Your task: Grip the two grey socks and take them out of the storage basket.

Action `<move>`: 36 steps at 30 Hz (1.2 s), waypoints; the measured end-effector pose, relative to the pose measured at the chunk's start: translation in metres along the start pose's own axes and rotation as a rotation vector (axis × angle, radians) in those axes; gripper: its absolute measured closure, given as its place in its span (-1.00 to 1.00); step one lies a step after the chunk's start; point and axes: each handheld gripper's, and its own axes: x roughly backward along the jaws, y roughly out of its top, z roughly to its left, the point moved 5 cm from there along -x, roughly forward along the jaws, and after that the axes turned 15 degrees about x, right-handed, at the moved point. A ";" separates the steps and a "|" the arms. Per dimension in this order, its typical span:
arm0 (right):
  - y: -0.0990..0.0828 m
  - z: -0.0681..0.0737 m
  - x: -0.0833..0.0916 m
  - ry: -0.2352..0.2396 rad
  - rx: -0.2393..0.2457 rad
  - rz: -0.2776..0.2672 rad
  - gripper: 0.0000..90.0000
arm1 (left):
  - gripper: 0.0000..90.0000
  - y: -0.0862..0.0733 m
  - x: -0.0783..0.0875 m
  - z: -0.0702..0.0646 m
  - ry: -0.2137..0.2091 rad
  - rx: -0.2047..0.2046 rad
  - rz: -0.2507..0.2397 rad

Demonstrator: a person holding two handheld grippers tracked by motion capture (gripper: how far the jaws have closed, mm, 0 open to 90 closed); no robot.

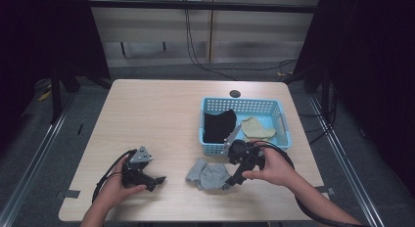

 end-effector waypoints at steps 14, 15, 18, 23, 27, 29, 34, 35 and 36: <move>-0.035 0.002 -0.002 -0.023 -0.030 0.028 -0.64 | -1.00 0.000 0.000 0.000 0.000 0.002 -0.002; -0.038 0.002 -0.003 -0.025 -0.026 0.025 -0.63 | -1.00 0.000 0.000 0.000 0.000 0.002 -0.002; -0.045 0.002 -0.004 -0.017 -0.046 0.005 -0.63 | -1.00 0.000 0.000 0.000 -0.002 0.002 -0.002; -0.056 0.002 -0.007 -0.023 -0.063 -0.017 -0.62 | -1.00 0.000 0.000 0.000 0.000 0.001 -0.003; -0.070 0.004 -0.012 -0.027 -0.079 -0.030 -0.62 | -1.00 0.000 0.000 0.000 0.000 0.001 -0.003; -0.073 0.004 -0.014 -0.028 -0.082 -0.035 -0.62 | -1.00 0.000 0.000 0.000 -0.001 0.001 -0.003; -0.082 0.005 -0.020 -0.037 -0.085 -0.060 -0.62 | -1.00 0.000 0.000 0.000 -0.001 0.002 -0.003; -0.082 0.005 -0.020 -0.037 -0.085 -0.060 -0.62 | -1.00 0.000 0.000 0.000 -0.001 0.002 -0.003; -0.084 0.005 -0.021 -0.040 -0.083 -0.067 -0.62 | -1.00 0.000 0.000 0.000 -0.001 0.001 -0.003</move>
